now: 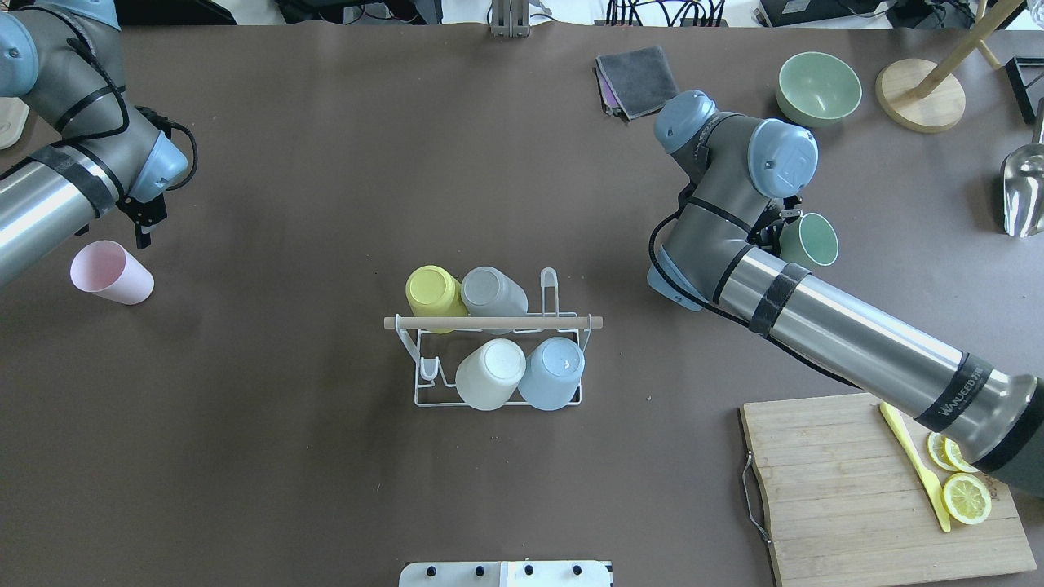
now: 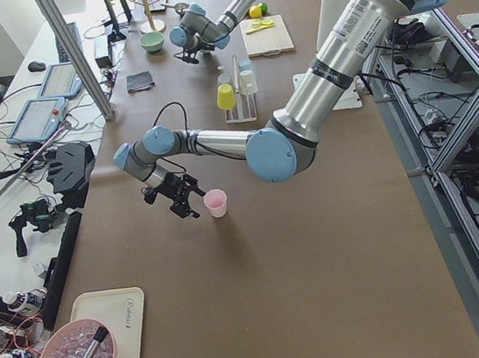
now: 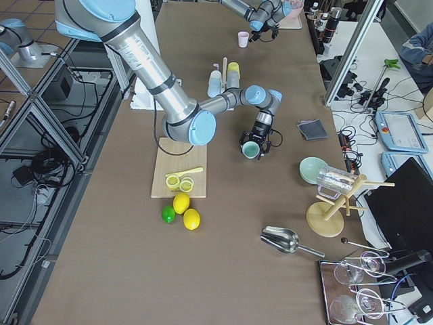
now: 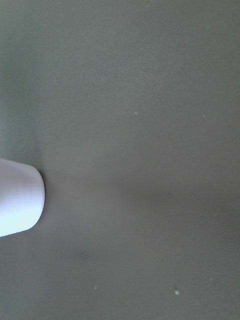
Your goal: Place cup on cup holder
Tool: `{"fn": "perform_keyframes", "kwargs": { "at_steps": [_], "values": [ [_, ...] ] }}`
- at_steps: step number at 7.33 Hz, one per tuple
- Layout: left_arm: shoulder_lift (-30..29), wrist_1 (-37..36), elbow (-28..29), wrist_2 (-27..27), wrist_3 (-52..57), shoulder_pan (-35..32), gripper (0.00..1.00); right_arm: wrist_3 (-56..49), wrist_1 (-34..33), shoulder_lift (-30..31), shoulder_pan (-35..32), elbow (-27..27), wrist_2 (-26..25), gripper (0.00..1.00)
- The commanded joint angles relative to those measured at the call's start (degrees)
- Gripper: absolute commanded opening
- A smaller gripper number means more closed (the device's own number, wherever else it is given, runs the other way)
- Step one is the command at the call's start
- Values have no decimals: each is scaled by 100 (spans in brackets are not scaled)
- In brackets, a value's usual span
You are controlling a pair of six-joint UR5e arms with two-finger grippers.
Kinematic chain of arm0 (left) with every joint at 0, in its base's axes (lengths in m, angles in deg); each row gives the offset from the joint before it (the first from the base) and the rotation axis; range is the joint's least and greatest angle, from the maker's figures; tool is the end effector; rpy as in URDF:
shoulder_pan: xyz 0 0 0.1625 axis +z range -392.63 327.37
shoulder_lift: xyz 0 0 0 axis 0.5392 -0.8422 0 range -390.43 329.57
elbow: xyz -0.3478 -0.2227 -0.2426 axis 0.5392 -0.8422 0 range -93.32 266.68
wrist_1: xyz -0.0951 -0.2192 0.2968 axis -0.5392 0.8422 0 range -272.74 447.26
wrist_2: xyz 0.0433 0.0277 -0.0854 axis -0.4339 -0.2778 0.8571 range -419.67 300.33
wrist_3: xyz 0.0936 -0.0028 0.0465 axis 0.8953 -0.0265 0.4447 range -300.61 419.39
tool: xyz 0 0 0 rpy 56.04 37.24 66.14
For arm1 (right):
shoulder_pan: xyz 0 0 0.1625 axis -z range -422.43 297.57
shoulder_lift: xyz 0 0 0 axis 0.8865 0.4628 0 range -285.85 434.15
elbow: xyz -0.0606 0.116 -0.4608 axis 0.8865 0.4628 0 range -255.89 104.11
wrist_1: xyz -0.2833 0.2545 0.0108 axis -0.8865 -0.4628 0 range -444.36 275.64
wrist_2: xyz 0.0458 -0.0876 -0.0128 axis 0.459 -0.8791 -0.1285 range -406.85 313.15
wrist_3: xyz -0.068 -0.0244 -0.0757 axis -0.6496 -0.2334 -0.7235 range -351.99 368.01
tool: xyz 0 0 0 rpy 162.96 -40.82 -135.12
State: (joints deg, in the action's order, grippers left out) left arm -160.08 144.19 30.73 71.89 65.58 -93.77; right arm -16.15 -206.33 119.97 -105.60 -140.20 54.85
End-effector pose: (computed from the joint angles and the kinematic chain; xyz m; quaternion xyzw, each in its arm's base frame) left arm 0.2881 -0.6555 0.6119 -0.2855 0.2943 0.1932 0.8914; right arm -0.4669 -0.5916 0.5157 -0.1344 -0.0763 -0.5639 0.8112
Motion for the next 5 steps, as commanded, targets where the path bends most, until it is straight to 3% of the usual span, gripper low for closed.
{"fn": "perform_keyframes", "kwargs": {
  "at_steps": [1, 2, 5],
  "values": [
    [1, -7, 127, 185, 48, -3, 97, -10, -45, -21, 1, -3, -10, 16],
    [1, -7, 206, 317, 66, -3, 97, -10, -54, -47, -60, -3, -10, 0],
    [-25, -15, 303, 415, 66, 6, 97, -875, -81, -4, -436, -161, 25, 0]
  ]
}}
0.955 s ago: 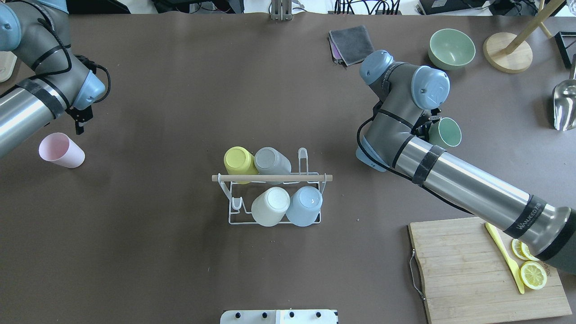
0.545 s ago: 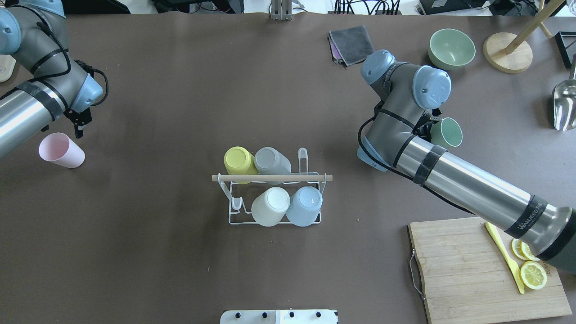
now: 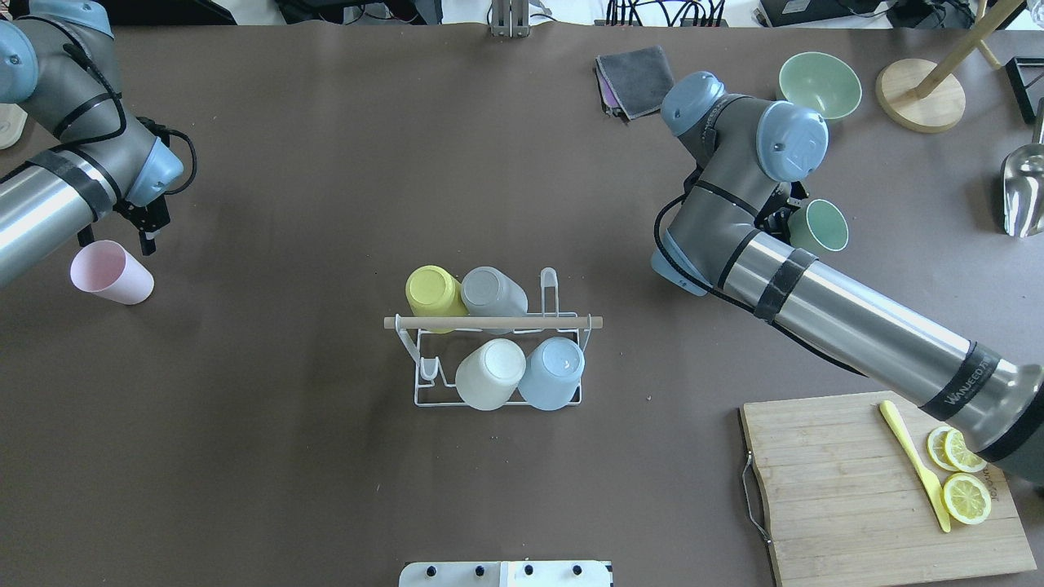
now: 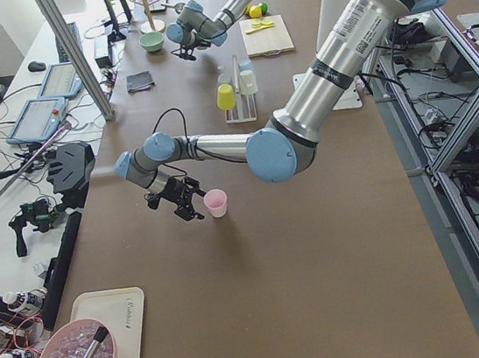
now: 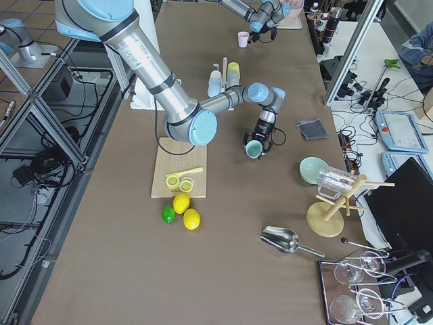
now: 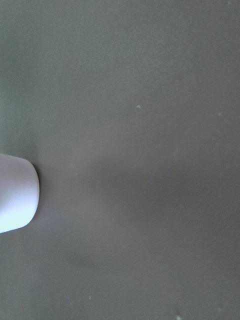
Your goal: Place cup on cup holder
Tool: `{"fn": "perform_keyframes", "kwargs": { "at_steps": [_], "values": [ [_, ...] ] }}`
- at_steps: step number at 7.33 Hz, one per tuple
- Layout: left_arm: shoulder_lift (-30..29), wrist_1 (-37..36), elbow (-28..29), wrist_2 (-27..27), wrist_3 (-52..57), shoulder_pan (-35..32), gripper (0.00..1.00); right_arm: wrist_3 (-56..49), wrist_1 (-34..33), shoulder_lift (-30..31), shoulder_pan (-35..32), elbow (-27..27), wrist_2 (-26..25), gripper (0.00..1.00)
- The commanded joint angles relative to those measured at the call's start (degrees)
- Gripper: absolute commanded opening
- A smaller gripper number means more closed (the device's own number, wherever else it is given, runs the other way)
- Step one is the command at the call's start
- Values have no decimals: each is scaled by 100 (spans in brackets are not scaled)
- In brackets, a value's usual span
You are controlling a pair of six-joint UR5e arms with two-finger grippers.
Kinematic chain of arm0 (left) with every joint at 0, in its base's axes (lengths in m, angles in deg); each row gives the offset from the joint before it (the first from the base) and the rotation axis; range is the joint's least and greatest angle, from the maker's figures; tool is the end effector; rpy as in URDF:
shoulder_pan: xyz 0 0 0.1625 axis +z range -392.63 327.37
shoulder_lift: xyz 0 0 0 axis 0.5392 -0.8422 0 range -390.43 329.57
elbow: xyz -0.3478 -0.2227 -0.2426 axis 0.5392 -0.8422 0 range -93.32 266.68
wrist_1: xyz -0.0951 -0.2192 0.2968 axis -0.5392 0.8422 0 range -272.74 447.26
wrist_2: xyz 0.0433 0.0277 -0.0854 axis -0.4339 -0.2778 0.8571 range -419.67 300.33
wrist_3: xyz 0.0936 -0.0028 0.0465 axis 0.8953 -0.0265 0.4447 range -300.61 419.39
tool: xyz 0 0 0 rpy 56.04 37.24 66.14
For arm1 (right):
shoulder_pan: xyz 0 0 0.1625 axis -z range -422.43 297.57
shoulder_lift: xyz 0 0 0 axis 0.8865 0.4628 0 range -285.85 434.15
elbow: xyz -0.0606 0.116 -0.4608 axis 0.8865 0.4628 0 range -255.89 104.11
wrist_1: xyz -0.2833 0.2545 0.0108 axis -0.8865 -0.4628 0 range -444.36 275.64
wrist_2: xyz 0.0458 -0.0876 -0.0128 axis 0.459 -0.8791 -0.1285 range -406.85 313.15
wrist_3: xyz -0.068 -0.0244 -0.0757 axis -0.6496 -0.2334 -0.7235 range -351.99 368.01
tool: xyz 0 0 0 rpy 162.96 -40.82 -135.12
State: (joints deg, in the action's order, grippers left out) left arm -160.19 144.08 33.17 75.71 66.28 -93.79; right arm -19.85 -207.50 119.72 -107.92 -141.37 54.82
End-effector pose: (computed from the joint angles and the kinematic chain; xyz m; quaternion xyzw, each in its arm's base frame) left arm 0.2920 -0.6525 0.6237 -0.3048 0.3205 0.1787 0.8789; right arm -0.4419 -0.6095 0.5056 -0.1281 -0.0833 -0.5740 0.8045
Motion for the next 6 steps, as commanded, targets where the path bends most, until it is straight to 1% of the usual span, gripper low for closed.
{"fn": "perform_keyframes", "kwargs": {
  "at_steps": [1, 2, 3, 4, 5, 6],
  "values": [
    [-14, -12, 112, 119, -13, 16, 97, -632, 114, 92, -311, -78, 54, 0],
    [-14, -21, 138, 120, -13, 51, 97, -781, 263, 292, -512, -314, 185, 0],
    [-14, -21, 147, 120, -13, 113, 97, -1053, 586, 529, -775, -420, 613, 0],
    [-14, -56, 156, 120, -4, 157, 97, -1064, 790, 645, -1039, -430, 1061, 0],
    [-14, -82, 156, 112, -4, 201, 97, -1047, 853, 663, -1433, -604, 1283, 0],
    [-5, -135, 156, 112, -4, 227, 97, -1047, 819, 986, -1568, -1145, 1468, 0]
  ]
}}
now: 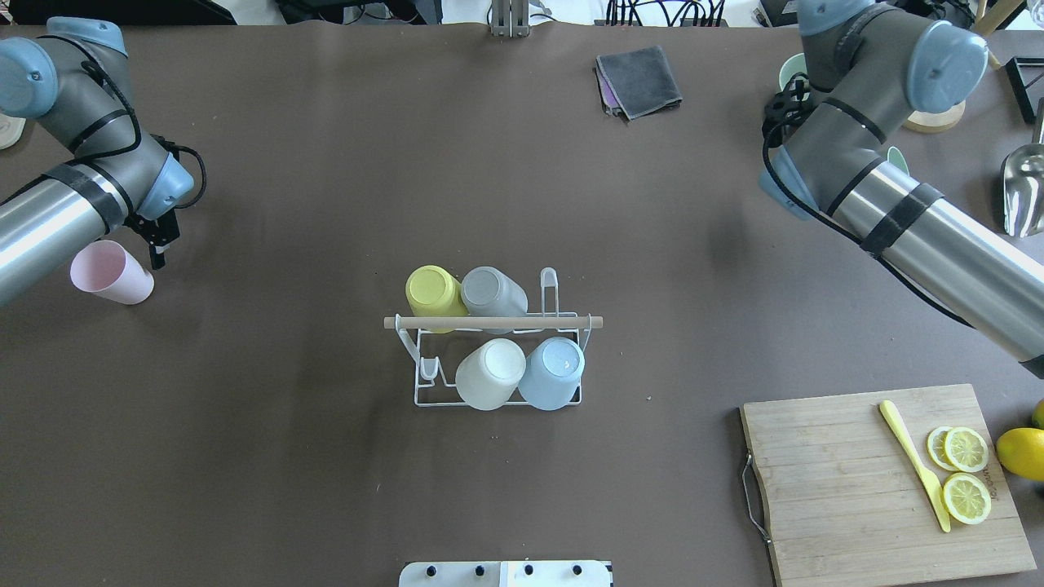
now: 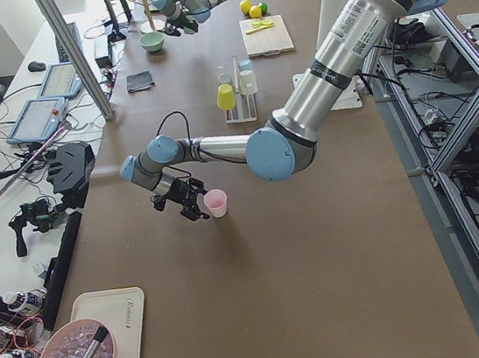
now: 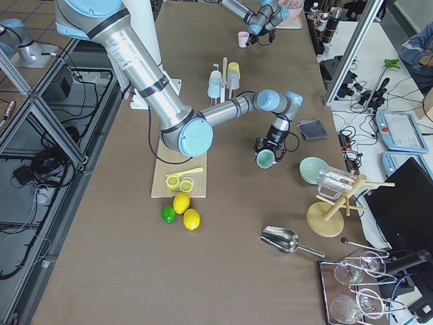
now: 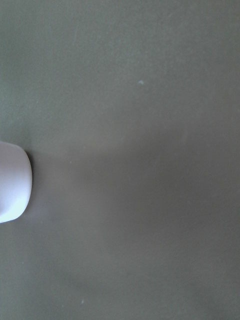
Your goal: Place cup on cup holder
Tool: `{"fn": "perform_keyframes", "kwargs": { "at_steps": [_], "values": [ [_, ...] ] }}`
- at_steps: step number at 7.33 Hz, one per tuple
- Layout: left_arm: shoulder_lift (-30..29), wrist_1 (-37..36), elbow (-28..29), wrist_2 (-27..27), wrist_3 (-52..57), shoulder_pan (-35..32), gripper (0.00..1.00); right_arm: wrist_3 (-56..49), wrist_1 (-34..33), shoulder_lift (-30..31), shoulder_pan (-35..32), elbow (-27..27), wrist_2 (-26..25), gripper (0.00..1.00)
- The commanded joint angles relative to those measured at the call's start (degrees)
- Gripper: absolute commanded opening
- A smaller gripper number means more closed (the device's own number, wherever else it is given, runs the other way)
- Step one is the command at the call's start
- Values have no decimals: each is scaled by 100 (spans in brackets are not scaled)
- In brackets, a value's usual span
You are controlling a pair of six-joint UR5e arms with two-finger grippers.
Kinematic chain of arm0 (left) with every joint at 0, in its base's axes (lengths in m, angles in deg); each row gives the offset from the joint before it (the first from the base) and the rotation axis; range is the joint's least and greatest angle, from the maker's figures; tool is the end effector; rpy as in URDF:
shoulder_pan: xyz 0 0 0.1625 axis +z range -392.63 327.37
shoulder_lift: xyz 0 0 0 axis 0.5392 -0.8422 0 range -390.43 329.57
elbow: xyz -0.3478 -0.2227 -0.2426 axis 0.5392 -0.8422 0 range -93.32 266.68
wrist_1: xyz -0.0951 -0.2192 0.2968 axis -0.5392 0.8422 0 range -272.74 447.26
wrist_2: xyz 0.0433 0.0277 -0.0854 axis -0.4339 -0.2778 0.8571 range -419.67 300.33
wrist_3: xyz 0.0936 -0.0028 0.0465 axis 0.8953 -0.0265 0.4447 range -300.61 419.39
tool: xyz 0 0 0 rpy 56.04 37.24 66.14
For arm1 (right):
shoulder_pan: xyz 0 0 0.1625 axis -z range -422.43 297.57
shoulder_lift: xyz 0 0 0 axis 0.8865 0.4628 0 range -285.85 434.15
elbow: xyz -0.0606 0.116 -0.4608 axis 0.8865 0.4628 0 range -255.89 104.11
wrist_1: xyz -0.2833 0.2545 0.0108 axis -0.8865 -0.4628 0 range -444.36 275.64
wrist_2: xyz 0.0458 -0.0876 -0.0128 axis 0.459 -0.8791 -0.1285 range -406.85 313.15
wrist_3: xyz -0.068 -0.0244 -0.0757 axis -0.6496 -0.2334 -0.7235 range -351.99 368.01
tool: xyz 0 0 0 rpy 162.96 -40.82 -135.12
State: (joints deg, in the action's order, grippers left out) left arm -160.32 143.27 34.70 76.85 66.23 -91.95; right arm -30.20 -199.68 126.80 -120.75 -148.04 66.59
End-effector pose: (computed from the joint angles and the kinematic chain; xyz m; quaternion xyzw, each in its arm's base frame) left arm 0.3128 -0.6400 0.6323 -0.3271 0.3188 0.1805 0.8711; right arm -0.2982 -0.6578 0.5298 -0.0381 -0.2054 -0.5517 0.8075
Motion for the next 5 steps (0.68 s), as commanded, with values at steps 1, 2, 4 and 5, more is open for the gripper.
{"fn": "perform_keyframes", "kwargs": {
  "at_steps": [1, 2, 4, 5],
  "values": [
    [8, -81, 38, -3, 19, 79, 97, -11, 72, 637, -207, -1032, 275, 0],
    [16, -177, 47, -3, 184, 79, 97, -28, 81, 650, -180, -1237, 310, 0],
    [16, -248, 65, -20, 300, 79, 97, -46, 185, 693, -145, -1537, 310, 0],
    [16, -248, 91, -29, 309, 79, 97, -37, 691, 763, -32, -1477, 310, 0]
  ]
}}
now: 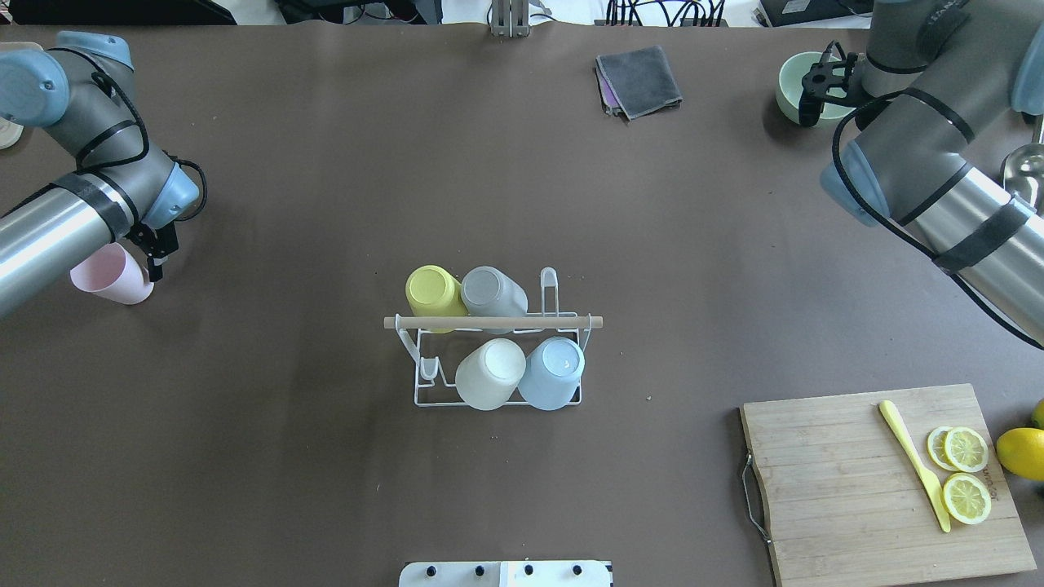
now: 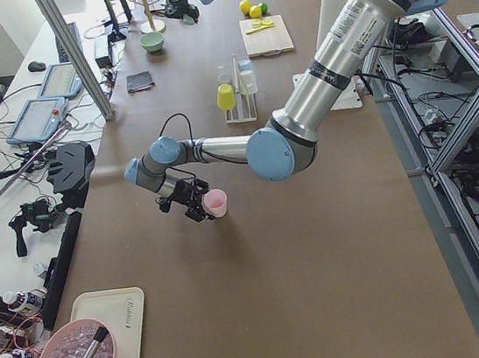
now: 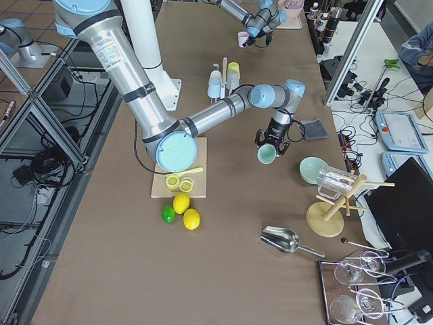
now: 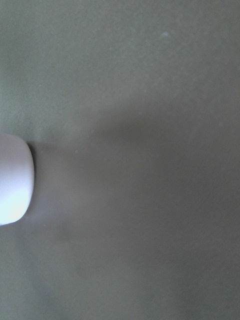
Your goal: Place cup on cup holder
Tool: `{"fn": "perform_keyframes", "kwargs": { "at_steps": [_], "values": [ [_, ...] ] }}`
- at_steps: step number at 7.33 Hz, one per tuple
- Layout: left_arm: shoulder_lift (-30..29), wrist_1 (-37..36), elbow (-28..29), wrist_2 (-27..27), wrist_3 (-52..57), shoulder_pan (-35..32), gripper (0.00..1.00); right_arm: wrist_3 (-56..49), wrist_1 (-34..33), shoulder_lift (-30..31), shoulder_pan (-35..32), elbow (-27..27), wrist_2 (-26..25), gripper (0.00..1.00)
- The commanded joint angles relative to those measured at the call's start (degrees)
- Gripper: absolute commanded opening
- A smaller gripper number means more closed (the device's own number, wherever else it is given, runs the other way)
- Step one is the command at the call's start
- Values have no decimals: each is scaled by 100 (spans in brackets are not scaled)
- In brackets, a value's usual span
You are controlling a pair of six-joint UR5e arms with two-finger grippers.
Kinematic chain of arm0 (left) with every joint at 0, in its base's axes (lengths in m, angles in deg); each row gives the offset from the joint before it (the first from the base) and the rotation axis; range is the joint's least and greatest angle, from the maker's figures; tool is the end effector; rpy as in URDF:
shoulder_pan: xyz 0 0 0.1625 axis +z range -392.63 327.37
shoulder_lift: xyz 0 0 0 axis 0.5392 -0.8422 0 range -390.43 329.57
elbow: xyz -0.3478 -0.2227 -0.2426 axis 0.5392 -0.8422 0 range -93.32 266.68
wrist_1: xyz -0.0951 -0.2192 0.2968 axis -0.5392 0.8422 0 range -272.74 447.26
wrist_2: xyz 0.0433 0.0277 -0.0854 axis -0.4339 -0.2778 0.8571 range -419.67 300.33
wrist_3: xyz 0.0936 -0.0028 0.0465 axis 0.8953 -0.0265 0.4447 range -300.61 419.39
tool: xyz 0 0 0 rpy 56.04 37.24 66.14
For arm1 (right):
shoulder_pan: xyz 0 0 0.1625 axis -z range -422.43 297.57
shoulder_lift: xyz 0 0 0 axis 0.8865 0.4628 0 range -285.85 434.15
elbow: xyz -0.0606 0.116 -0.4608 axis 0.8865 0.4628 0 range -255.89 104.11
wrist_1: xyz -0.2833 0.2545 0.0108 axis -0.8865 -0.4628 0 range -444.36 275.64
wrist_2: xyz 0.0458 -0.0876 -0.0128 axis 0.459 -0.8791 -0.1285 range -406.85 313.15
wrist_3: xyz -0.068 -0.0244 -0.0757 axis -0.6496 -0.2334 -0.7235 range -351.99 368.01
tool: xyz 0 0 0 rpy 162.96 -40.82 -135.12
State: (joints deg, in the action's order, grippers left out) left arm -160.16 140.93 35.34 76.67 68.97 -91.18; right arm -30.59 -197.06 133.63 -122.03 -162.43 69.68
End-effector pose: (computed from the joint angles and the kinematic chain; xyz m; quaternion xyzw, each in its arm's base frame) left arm 0.3173 -0.6296 0.6407 -0.3446 0.3154 0.1955 0.8623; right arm -0.2631 -0.6195 0.4986 0.0533 -0.2261 -0.5581 0.7966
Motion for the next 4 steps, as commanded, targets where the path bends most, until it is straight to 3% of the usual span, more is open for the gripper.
{"fn": "perform_keyframes", "kwargs": {
  "at_steps": [1, 2, 3, 4],
  "values": [
    [0, -15, 27, -11, 35, 1, 97, 10, 486, 115, 80, -64, 149, 0],
    [0, -15, 27, -2, 35, 19, 97, 53, 504, 394, -94, -108, 1021, 0],
    [0, -15, 36, -2, 35, 19, 97, 54, 583, 510, -139, -39, 1447, 0],
    [9, -15, 45, -2, 35, 19, 97, 10, 618, 485, -149, -12, 1399, 0]
  ]
}}
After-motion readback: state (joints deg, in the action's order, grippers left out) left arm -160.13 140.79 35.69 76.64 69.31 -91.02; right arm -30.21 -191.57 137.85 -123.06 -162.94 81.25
